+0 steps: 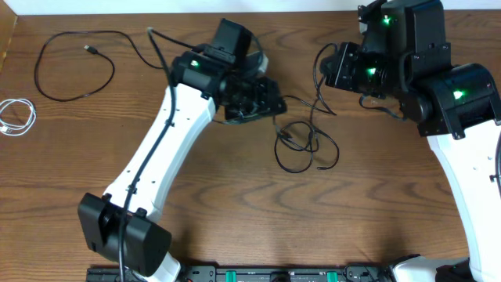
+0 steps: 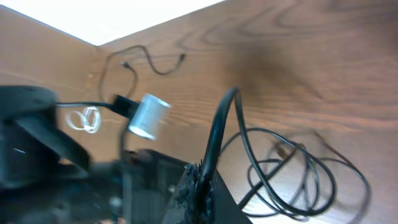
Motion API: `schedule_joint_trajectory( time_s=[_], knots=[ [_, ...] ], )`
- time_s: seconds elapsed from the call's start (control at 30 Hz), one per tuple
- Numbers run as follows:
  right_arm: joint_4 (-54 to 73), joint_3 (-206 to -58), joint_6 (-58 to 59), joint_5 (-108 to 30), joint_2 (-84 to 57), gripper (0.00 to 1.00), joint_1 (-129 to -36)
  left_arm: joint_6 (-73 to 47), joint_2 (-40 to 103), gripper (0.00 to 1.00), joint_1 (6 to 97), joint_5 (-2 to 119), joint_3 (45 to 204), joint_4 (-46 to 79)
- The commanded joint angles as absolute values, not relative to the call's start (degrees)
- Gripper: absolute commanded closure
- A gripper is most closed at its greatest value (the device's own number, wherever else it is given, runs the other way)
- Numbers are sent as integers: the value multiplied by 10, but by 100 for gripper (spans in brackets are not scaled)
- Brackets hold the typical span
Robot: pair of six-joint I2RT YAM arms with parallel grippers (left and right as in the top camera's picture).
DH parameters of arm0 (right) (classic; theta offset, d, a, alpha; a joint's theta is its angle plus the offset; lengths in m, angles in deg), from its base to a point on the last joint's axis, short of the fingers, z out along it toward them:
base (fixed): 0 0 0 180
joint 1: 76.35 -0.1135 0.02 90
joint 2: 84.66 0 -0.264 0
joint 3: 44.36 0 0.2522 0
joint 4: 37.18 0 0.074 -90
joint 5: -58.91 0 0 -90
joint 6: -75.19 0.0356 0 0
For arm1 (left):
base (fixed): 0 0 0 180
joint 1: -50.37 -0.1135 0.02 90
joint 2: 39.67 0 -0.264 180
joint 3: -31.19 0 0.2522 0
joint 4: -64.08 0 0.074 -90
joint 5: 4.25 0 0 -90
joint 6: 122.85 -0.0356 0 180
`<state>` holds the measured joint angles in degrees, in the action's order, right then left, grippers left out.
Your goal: Untangle cables
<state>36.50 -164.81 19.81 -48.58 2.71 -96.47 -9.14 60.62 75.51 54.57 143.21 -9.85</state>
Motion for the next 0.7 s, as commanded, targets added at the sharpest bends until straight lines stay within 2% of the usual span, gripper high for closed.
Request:
schedule_joint_trajectory(
  time_s=[0.0, 0.33, 0.47, 0.67],
  knots=[
    [345, -1648, 210, -537, 27, 98, -966, -120, 603, 39, 762, 554, 1430, -98],
    [327, -1651, 220, -616, 19, 98, -923, -121, 644, 40, 762, 556, 1429, -99],
    [328, -1652, 220, -617, 11, 98, -901, -120, 660, 50, 762, 564, 1429, -99],
    [329, -1653, 220, -632, 2, 98, -876, -120, 680, 50, 763, 586, 1429, -103]
  ],
)
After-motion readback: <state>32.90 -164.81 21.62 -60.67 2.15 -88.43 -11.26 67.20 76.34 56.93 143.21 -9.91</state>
